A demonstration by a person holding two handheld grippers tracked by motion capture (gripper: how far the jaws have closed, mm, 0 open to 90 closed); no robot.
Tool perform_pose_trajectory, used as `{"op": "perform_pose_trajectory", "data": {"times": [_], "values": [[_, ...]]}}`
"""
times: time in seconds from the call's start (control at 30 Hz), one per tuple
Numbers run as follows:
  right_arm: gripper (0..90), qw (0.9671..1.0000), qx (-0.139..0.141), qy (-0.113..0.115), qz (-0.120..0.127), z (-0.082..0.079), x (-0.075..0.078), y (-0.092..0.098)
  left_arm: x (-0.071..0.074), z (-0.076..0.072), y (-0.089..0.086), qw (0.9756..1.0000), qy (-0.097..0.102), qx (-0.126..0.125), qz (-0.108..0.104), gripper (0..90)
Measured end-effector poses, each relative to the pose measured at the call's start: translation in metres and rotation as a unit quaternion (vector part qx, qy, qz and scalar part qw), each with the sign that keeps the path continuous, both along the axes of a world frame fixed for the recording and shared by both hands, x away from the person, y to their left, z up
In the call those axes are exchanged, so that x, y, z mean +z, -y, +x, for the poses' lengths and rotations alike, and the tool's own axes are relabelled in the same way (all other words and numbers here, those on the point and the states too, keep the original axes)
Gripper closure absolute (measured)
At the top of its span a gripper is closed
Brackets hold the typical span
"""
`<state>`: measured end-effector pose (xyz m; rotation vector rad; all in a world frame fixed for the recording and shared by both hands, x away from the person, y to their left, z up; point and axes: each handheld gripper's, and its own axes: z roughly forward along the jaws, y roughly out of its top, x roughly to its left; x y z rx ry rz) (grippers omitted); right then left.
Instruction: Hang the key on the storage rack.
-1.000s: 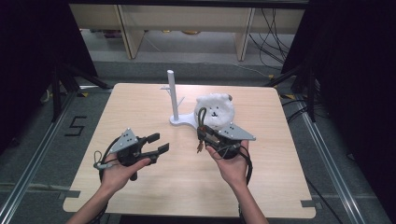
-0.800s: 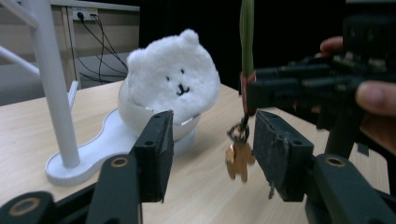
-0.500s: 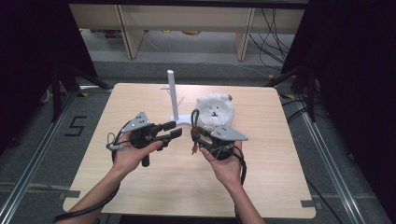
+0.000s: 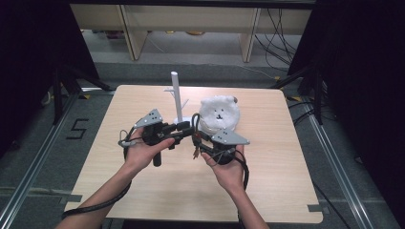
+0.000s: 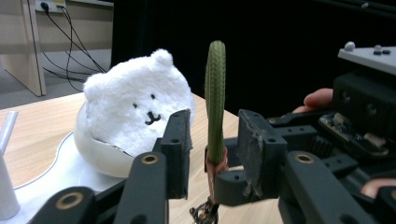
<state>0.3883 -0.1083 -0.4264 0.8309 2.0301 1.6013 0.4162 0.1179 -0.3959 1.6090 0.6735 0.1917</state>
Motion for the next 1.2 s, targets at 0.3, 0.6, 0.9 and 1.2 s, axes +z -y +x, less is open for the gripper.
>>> {"op": "perform_pose_trajectory", "data": {"times": [0.3, 0.6, 0.9, 1.2], "values": [[69.5, 1.0000, 0.004, -0.007, 0.002, -0.0002, -0.0011, -0.0023, 0.0032, 0.0022, 0.0052, 0.9999, 0.010, -0.002, 0.003, 73.6], [69.5, 1.0000, 0.005, -0.002, -0.001, -0.0003, -0.0011, -0.0022, 0.0018, 0.0020, 0.0066, 0.9999, 0.011, -0.002, 0.004, 78.0], [69.5, 1.0000, -0.002, -0.004, 0.003, -0.0020, 0.0021, -0.0034, 0.0002, 0.0020, 0.0076, 1.0000, 0.008, -0.003, 0.003, 77.2], [68.9, 1.0000, 0.002, 0.001, 0.003, -0.0027, 0.0029, -0.0047, 0.0030, 0.0009, 0.0055, 0.9999, 0.012, -0.002, 0.003, 83.1]]}}
